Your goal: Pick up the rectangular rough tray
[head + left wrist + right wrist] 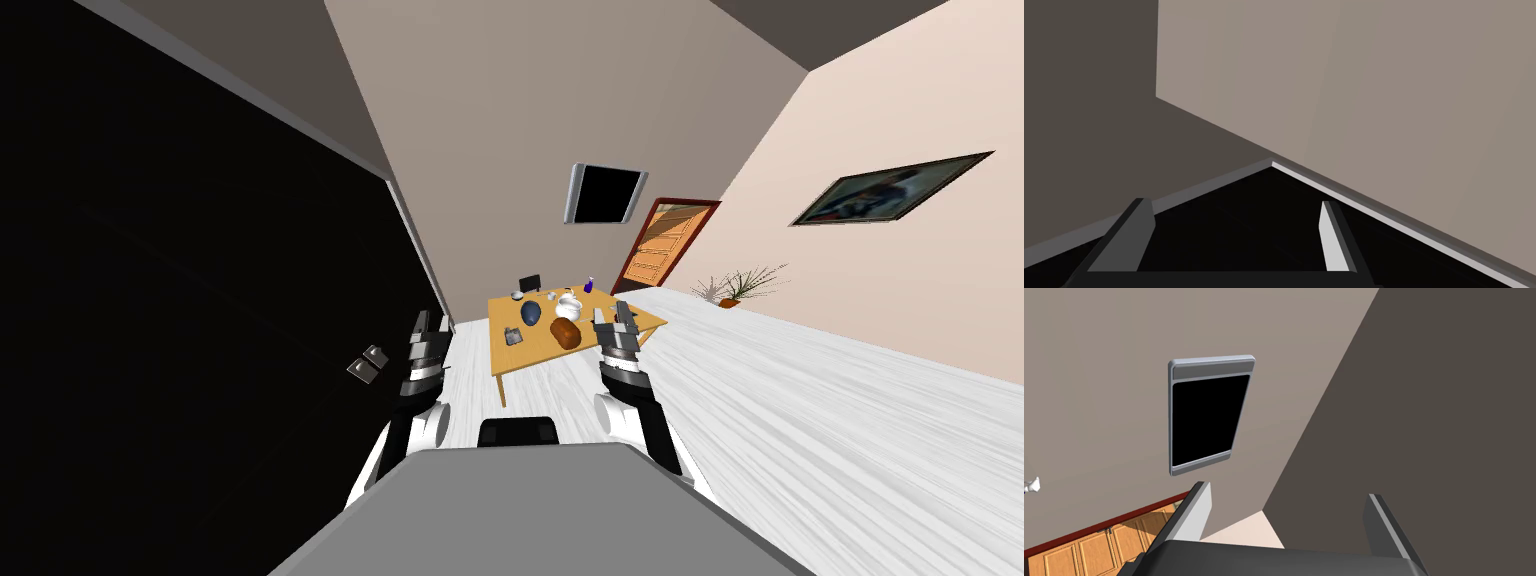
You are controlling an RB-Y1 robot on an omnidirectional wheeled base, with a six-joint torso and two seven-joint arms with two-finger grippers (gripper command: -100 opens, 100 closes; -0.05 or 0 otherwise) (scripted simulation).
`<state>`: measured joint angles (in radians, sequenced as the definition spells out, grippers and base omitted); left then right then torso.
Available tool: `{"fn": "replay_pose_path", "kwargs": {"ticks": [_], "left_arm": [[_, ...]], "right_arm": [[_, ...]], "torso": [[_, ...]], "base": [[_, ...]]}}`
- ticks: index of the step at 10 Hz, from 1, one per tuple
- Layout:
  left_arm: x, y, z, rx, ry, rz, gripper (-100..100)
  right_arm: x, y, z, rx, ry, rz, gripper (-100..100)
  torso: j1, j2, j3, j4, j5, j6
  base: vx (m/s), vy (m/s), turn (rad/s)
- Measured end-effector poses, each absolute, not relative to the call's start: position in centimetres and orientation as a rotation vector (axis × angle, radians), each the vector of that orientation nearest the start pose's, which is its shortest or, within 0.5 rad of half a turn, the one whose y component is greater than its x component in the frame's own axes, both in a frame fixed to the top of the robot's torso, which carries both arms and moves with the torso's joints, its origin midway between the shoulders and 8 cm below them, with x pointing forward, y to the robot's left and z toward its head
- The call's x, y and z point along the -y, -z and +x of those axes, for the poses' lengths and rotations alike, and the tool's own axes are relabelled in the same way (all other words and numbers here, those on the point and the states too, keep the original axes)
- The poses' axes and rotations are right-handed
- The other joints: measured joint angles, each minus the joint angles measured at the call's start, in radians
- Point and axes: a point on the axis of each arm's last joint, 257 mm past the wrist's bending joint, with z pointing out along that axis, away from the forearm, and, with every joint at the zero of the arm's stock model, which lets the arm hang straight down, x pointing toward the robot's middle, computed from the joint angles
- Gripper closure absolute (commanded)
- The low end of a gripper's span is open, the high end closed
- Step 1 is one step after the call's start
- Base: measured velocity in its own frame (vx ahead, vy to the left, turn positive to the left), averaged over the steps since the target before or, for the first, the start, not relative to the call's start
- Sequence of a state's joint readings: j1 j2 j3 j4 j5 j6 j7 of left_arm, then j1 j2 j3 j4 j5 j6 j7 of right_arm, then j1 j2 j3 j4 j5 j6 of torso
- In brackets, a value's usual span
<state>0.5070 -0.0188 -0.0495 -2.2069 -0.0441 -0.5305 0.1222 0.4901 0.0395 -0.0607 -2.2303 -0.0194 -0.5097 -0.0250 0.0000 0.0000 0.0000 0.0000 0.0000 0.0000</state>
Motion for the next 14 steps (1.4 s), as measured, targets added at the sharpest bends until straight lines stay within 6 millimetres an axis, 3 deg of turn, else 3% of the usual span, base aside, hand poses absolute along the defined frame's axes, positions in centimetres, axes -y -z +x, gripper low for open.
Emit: {"fn": "replay_pose_path", "kwargs": {"ticks": [6,11,14], "left_arm": [[-25.8,4.0,38.2,-0.782,1.426,-0.762,-100],[-26.6,10.3,42.4,-0.913,1.404,-0.914,-100],[-27.3,13.1,44.0,-0.958,1.39,-1.0,-100]], "right_arm": [[30.7,-0.8,34.7,-0.574,-1.271,0.726,0],[30.7,-0.8,34.7,-0.574,-1.271,0.726,0],[30.7,-0.8,34.7,-0.574,-1.271,0.726,0]], "torso": [[-0.002,-0.001,-0.001,0.0,0.0,0.0],[-0.003,-0.002,-0.001,-0.001,-0.001,0.0],[-0.003,-0.001,-0.001,0.0,-0.001,0.0]], "base": [[0.009,-0.024,-0.042],[0.021,-0.042,-0.064],[0.008,-0.036,-0.057]]}}
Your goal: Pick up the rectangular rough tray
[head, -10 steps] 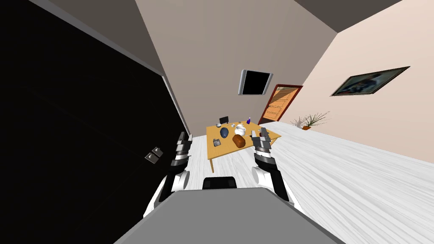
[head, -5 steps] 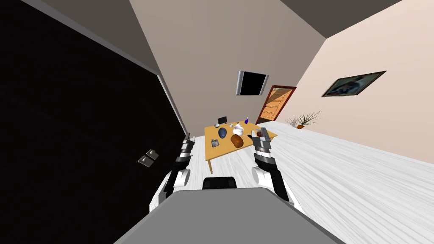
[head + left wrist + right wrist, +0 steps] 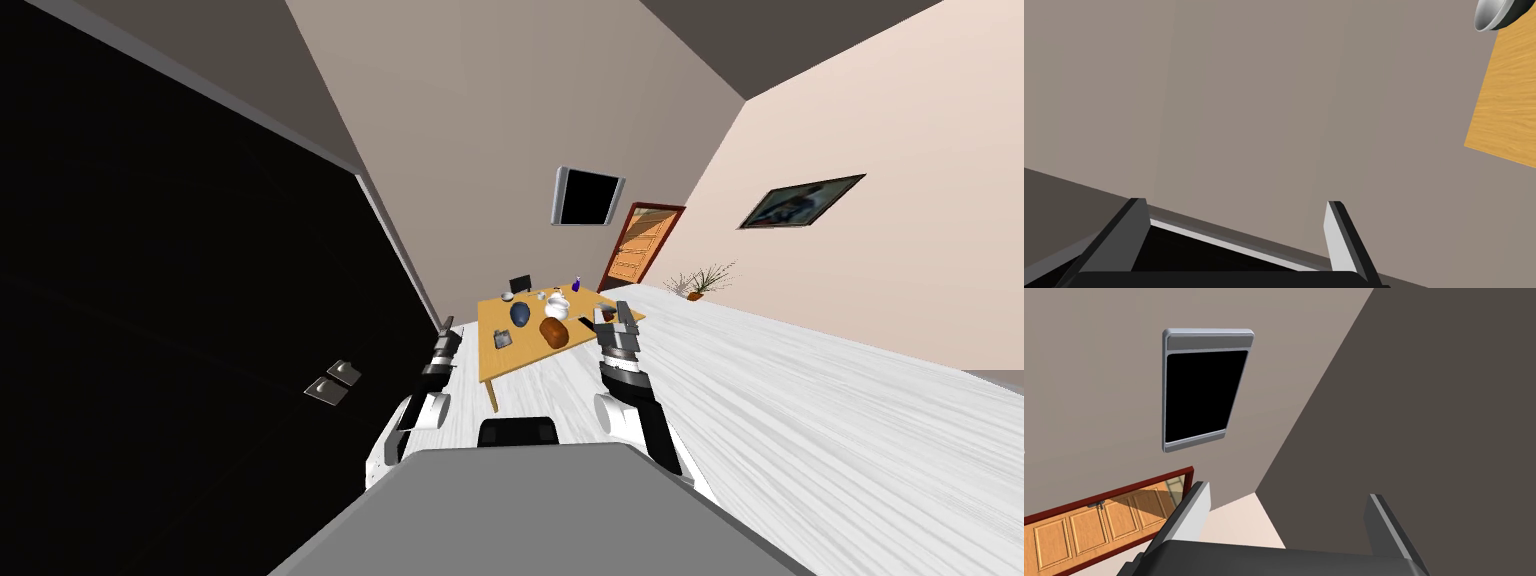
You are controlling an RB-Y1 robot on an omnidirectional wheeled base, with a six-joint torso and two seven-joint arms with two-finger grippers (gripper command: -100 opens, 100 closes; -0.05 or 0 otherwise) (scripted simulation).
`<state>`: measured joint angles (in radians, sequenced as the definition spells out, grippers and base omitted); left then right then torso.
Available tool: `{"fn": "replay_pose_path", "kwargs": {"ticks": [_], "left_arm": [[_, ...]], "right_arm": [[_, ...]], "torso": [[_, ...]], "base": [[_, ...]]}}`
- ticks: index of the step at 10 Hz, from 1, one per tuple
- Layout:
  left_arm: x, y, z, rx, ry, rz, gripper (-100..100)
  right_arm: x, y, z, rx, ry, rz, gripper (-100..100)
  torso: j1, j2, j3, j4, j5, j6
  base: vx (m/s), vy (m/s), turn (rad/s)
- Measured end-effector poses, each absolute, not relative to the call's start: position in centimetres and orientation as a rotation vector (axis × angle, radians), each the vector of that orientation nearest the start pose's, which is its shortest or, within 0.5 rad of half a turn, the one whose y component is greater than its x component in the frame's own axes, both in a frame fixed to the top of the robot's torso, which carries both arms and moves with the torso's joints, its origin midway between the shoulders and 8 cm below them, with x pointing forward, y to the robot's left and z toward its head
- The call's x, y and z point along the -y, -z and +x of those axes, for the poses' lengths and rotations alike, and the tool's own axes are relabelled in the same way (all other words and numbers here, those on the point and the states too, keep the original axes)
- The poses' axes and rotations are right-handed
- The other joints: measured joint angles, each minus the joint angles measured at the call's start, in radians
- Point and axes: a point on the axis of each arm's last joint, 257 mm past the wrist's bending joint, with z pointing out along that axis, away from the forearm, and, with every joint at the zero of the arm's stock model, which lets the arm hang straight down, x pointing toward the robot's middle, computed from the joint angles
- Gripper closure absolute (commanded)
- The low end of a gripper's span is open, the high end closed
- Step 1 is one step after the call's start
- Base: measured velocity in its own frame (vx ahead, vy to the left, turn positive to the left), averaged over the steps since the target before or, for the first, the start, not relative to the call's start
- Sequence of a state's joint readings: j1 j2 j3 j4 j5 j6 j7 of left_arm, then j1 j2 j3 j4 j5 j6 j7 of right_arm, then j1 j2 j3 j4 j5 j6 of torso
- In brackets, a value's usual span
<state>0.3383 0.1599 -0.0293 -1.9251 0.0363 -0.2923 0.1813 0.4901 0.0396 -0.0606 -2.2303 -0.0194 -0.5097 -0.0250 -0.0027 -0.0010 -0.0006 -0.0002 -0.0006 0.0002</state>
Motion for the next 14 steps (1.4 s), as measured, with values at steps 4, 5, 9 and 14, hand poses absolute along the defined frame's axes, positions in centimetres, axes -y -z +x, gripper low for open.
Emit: {"fn": "replay_pose_path", "kwargs": {"ticks": [4,5,9,14], "left_arm": [[-27.8,16.4,45.8,-1.006,1.37,-1.107,-100],[-28.2,17.6,46.5,-1.02,1.364,-1.147,-100],[-28.3,21.9,48.3,-1.073,1.334,-1.285,-100],[-28.8,27.0,50.2,-1.132,1.288,-1.444,-100]], "right_arm": [[30.7,-0.8,34.7,-0.574,-1.271,0.726,0],[30.7,-0.8,34.7,-0.574,-1.271,0.726,0],[30.7,-0.8,34.7,-0.574,-1.271,0.726,0],[30.7,-0.8,34.7,-0.574,-1.271,0.726,0]], "torso": [[0.001,0.0,0.0,0.0,0.0,0.0],[0.0,0.0,0.0,0.0,0.0,0.0],[0.0,0.0,0.0,0.0,0.0,-0.001],[0.0,0.0,0.0,0.0,0.0,0.0]], "base": [[0.011,-0.035,-0.054],[0.01,-0.042,-0.05],[0.012,-0.041,-0.066],[0.012,-0.035,-0.064]]}}
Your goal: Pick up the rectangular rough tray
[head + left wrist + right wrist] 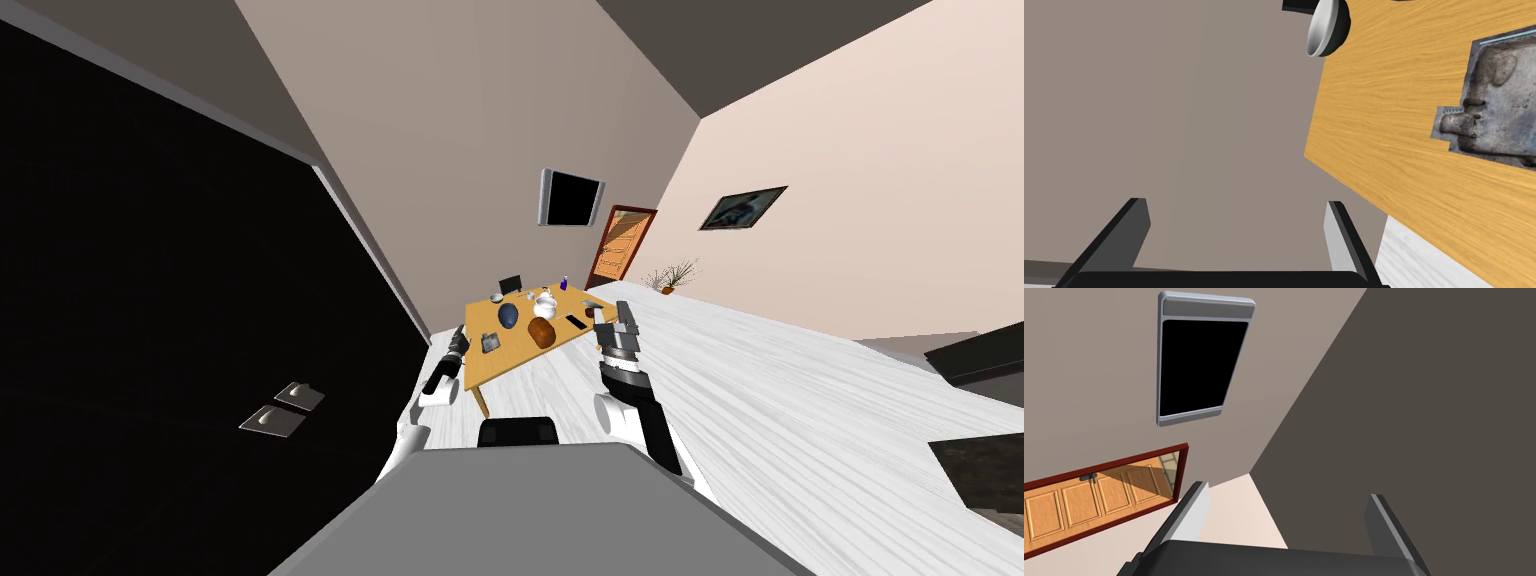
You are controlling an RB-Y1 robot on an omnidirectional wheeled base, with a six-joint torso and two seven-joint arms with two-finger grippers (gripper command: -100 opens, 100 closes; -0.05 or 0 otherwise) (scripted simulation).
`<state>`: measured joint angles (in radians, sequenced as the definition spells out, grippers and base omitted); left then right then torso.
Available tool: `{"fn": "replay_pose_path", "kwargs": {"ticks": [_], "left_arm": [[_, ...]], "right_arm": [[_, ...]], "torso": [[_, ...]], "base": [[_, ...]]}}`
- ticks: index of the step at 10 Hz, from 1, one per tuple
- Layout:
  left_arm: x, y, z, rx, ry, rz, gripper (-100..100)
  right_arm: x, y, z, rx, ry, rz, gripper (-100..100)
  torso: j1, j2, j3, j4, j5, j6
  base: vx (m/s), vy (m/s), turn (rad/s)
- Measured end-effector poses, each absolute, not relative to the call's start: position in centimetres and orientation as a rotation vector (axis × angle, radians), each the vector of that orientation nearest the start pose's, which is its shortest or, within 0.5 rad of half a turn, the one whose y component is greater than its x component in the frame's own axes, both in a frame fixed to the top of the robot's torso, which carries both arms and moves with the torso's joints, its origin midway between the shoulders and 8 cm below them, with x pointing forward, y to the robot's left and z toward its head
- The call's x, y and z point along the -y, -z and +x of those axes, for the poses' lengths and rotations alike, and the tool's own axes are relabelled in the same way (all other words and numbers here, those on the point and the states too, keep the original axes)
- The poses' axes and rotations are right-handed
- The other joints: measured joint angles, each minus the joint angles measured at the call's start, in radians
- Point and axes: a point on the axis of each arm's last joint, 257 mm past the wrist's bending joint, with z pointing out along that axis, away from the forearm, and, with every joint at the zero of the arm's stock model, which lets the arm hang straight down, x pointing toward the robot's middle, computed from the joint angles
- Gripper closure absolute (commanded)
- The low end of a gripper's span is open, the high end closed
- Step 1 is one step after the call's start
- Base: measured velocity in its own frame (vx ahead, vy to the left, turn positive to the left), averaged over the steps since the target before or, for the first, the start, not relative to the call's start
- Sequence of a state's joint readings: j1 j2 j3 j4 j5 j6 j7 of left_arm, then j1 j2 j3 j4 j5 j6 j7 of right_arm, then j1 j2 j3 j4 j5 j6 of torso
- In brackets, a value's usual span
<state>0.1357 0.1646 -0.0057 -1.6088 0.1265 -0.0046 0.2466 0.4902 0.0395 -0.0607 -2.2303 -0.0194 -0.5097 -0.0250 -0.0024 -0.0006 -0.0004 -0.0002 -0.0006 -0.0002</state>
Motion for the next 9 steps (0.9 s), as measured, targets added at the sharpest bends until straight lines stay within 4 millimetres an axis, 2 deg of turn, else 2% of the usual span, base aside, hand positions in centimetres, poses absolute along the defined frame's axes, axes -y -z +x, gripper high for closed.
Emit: {"fn": "replay_pose_path", "kwargs": {"ticks": [9], "left_arm": [[-29.5,34.8,52.2,-1.226,1.18,-1.721,-100]], "right_arm": [[30.7,-0.8,34.7,-0.574,-1.271,0.726,0]], "torso": [[0.0,0.0,0.0,0.0,0.0,0.0]], "base": [[0.015,-0.031,-0.047]]}}
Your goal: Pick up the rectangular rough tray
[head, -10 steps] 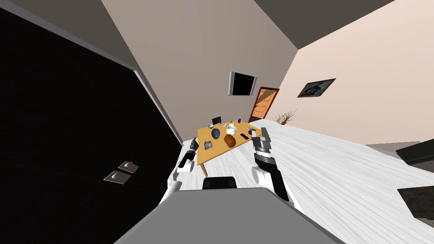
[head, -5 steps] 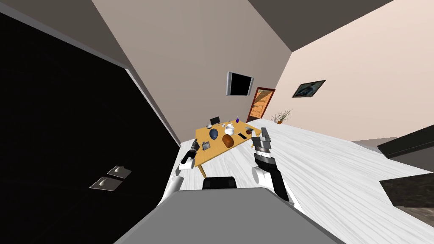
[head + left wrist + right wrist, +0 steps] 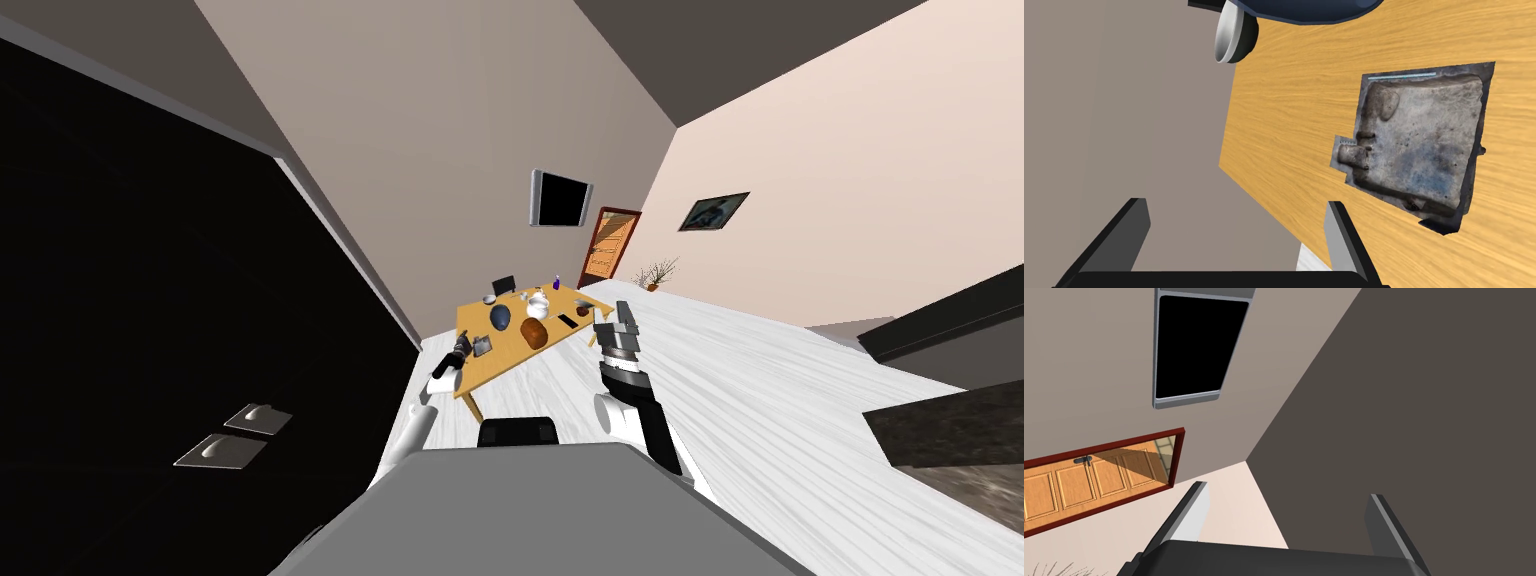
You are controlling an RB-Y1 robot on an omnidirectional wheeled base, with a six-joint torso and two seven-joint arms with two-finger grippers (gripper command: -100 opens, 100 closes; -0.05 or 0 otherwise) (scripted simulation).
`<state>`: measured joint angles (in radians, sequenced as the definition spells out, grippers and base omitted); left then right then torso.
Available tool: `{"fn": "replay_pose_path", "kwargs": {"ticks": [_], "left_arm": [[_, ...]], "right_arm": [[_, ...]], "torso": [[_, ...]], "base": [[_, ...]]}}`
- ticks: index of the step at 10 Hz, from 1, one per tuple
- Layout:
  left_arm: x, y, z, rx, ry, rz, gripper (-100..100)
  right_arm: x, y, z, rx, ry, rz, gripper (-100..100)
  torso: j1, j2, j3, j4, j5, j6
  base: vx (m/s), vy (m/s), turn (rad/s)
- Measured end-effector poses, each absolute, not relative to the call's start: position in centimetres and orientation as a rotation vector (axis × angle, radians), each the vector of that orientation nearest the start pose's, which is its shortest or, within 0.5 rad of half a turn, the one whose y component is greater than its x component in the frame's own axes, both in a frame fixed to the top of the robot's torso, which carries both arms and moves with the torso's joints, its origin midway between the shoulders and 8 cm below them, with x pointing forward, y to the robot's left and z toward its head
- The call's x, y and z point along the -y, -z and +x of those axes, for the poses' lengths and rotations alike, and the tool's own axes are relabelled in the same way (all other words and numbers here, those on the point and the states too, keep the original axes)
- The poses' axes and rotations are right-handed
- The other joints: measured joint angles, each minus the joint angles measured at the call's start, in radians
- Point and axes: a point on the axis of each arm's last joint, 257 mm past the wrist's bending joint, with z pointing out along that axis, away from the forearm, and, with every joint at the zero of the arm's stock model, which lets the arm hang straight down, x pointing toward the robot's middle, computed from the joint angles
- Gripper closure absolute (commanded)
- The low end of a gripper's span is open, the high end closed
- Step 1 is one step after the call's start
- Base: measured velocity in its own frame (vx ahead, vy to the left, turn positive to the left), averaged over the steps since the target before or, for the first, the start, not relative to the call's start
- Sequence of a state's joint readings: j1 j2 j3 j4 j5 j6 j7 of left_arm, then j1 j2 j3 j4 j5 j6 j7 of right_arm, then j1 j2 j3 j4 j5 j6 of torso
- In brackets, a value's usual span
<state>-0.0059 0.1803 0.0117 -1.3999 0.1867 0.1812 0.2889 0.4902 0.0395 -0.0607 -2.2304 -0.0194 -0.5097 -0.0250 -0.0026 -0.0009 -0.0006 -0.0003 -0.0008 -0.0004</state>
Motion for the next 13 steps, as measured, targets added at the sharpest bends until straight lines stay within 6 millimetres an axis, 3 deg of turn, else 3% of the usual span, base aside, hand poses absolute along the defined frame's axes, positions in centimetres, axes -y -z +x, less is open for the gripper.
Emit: {"fn": "replay_pose_path", "kwargs": {"ticks": [13], "left_arm": [[-31.7,45.9,51.2,-1.334,0.894,-2.152,-100]], "right_arm": [[30.7,-0.8,34.7,-0.574,-1.271,0.726,0]], "torso": [[0.0,0.0,0.0,0.0,0.0,0.0]], "base": [[0.018,-0.035,-0.061]]}}
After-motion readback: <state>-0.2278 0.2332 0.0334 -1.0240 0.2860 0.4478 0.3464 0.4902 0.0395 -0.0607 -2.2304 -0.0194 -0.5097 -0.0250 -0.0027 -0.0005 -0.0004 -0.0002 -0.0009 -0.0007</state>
